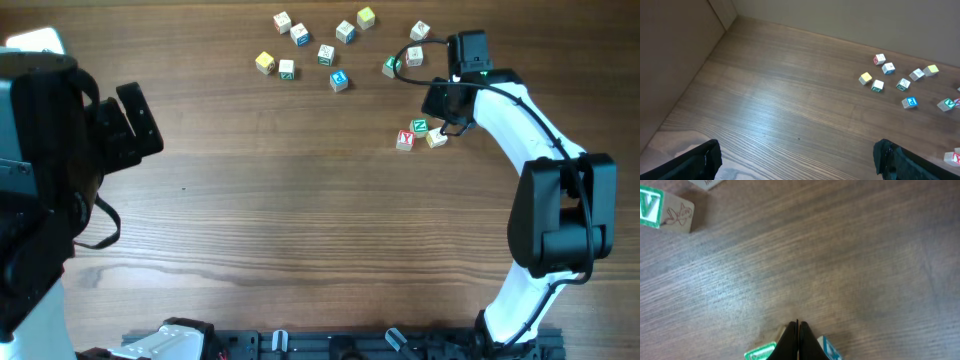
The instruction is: Form a circle
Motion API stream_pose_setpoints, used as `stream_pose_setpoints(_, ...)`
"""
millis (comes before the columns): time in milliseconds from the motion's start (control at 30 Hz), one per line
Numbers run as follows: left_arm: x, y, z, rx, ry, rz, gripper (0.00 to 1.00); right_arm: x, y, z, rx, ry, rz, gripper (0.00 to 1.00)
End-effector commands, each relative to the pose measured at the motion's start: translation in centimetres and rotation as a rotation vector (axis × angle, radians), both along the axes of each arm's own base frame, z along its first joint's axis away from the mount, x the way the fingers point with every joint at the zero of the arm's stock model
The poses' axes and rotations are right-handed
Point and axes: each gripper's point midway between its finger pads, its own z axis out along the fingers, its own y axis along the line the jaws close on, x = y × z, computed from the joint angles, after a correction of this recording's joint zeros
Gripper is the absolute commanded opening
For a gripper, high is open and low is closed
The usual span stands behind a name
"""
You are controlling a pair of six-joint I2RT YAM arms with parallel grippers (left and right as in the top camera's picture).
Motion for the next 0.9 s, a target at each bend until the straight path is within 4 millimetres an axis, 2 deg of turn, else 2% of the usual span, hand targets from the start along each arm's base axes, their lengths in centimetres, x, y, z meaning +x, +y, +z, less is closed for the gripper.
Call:
stream_pose_setpoints(0,0.0,0.4,0.1,0.012,-0.001,0.015,1.0,-0.2,0.6,-0.1,0.051,0.024,-0.056,0.04)
stream_pose_setpoints(500,0.0,0.4,0.1,0.012,-0.001,0.015,1.0,-0.4,0.2,-0.2,0.028,0.031,-0.065,0.04)
stream_pose_setpoints(633,0.0,0.4,0.1,0.012,-0.001,0.015,1.0,0.6,0.6,0.3,0.019,-0.014,0.02,0.05)
stream_pose_setpoints(733,0.0,0.4,0.1,0.012,-0.001,0.015,1.0,1.7,0.9,2.4,0.023,-0.052,0.044,0.04)
stream_pose_setpoints(800,0.0,0.4,0.1,0.012,-0.001,0.015,1.0,2.5,1.7,4.5,0.052,-0.091,0.081,0.06)
stream_pose_setpoints(867,0.0,0.4,0.1,0.012,-0.001,0.015,1.0,3.4,4.0,7.0,0.141,-0.14,0.187,0.19)
